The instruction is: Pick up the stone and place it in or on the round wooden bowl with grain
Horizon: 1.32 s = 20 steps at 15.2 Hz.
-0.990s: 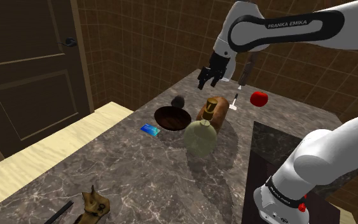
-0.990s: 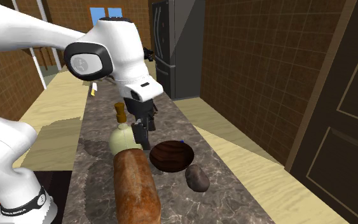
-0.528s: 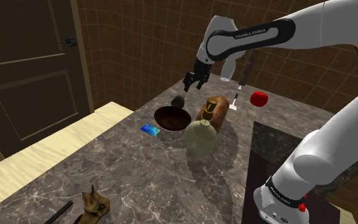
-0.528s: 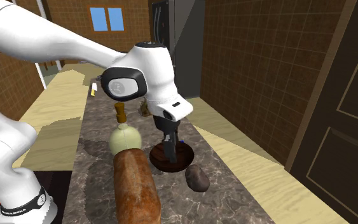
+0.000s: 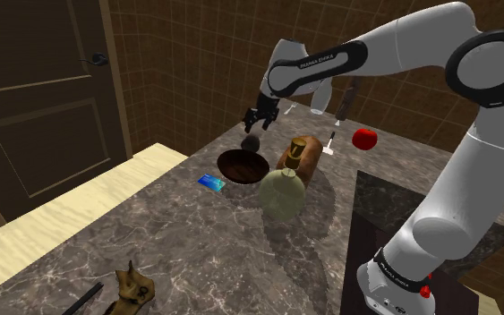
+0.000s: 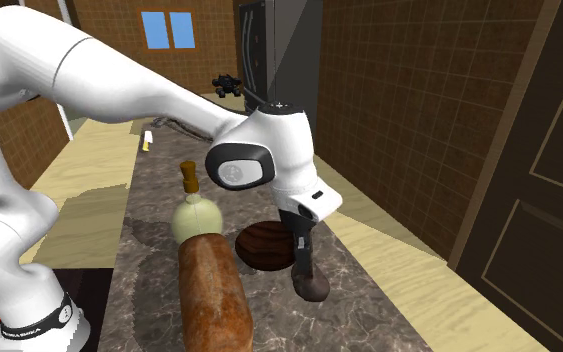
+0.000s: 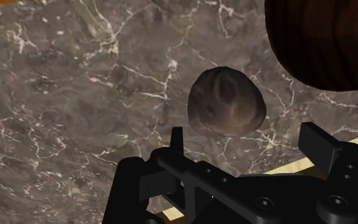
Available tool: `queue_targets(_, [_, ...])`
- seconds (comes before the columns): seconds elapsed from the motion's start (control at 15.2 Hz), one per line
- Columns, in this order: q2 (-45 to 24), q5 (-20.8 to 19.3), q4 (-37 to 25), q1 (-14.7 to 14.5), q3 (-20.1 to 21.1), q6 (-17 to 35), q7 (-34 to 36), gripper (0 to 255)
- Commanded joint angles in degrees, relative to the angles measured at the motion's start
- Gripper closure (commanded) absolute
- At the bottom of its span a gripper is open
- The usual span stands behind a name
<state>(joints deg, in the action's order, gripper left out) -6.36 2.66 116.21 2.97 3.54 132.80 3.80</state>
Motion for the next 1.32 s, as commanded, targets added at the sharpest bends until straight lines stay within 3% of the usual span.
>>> queue_targets(0.0, [-1.6,-0.1,-0.4,0.0,0.0,1.3,0.0,0])
queue_targets(0.33, [-3.9,-0.2,0.2,-0.1,0.0,4.2,0.1,0])
queue_targets(0.79, [-3.9,-0.2,0.2,-0.1,0.0,4.2,0.1,0])
queue_targets(0.86, [-3.9,-0.2,0.2,-0.1,0.0,4.2,0.1,255])
queue_targets(1.25, [-3.9,-0.2,0.3,-0.1,0.0,4.2,0.1,255])
